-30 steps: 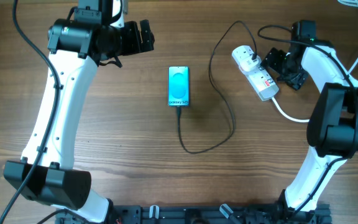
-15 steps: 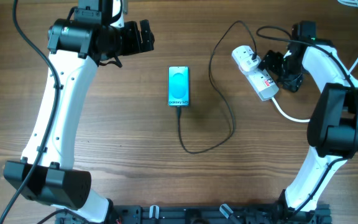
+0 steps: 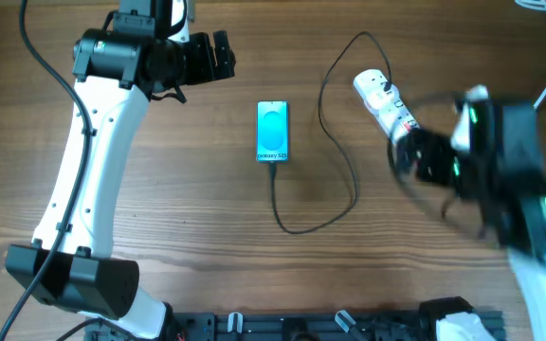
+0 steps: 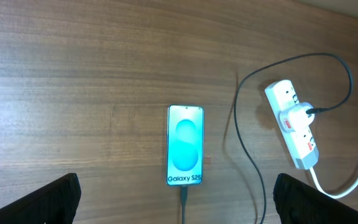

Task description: Plug charger to phone and switch on socket

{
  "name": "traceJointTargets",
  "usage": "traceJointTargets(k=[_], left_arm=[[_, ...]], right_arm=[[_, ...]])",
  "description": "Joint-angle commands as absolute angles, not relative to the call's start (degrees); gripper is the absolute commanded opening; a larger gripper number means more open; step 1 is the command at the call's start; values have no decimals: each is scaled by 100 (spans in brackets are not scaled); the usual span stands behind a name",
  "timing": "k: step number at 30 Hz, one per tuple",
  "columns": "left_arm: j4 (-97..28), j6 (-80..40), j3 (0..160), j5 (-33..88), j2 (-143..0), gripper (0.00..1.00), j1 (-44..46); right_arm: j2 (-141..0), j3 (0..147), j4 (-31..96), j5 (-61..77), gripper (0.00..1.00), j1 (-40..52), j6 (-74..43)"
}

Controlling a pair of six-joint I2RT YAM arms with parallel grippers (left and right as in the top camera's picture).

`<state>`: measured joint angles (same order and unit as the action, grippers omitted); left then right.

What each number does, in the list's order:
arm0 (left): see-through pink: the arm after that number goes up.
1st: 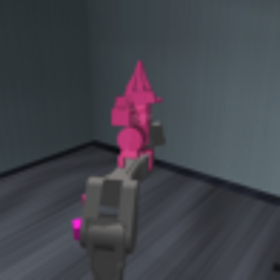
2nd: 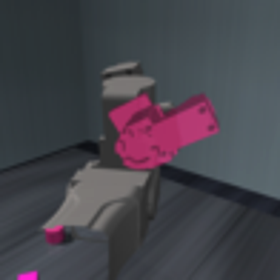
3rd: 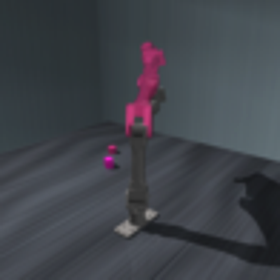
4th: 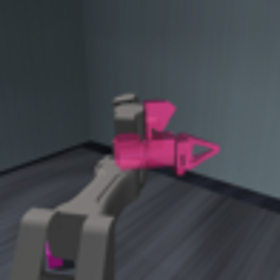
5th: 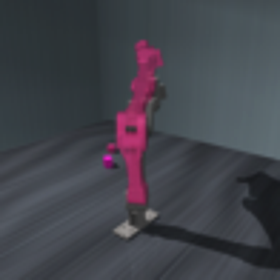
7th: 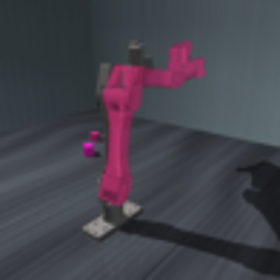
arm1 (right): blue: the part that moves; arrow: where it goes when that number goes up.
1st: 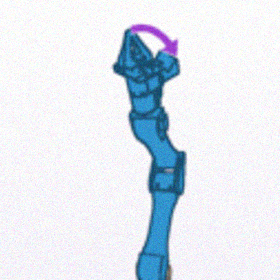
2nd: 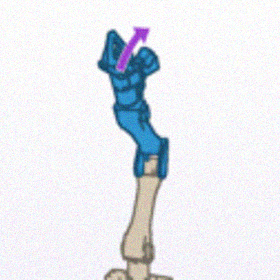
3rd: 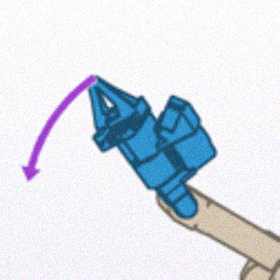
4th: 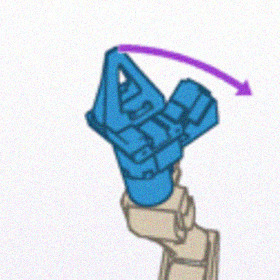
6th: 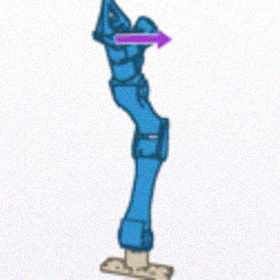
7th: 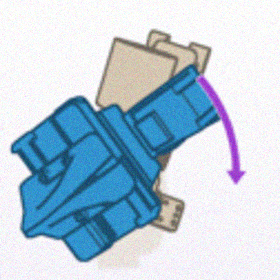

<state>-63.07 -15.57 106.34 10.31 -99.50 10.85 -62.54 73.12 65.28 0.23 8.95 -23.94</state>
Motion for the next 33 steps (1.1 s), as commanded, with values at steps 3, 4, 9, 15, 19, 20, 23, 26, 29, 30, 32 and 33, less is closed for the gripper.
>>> traceJointTargets(k=[3, 4, 9, 15, 19, 20, 23, 26, 29, 30, 32, 33], left_arm=[[-6283, -1584, 10619, 976, -9970, 100, 1100], [-6285, -1584, 10619, 976, -9970, 100, 1100], [-6283, -1584, 10619, 976, -9970, 100, 1100], [-6283, -1584, 10619, 976, -9970, 100, 1100], [-6285, -1584, 10619, 976, -9970, 100, 1100], [-6285, -1584, 10619, 976, -9970, 100, 1100], [-6285, -1584, 10619, 976, -9970, 100, 1100], [-6285, -1584, 10619, 976, -9970, 100, 1100], [-6285, -1584, 10619, 976, -9970, 100, 1100], [-6285, -1584, 10619, 976, -9970, 100, 1100], [-6285, -1584, 10619, 976, -9970, 100, 1100], [-6285, -1584, 10619, 976, -9970, 100, 1100]], right_arm=[[-4390, 6665, 6949, -255, 100, 1081, -2421], [-4187, 6665, 6995, -255, 100, 1081, -2418], [-4066, 6665, 6997, -257, 100, 1081, -2418], [-3903, 6252, 6285, -602, 100, 1098, -1463], [-2617, 4156, 3983, 580, 100, 471, 298], [-2318, 3699, 3568, 805, 100, 316, 499], [-1380, 2377, 2364, 886, 100, -23, 600], [-751, 1579, 1601, 939, 100, -257, 598], [-366, 989, 1085, 904, 100, -276, 602], [-252, 773, 781, 906, 100, -276, 600], [-56, 346, 272, 862, 99, -276, 600], [-16, 211, 71, 843, 100, -287, 598]])
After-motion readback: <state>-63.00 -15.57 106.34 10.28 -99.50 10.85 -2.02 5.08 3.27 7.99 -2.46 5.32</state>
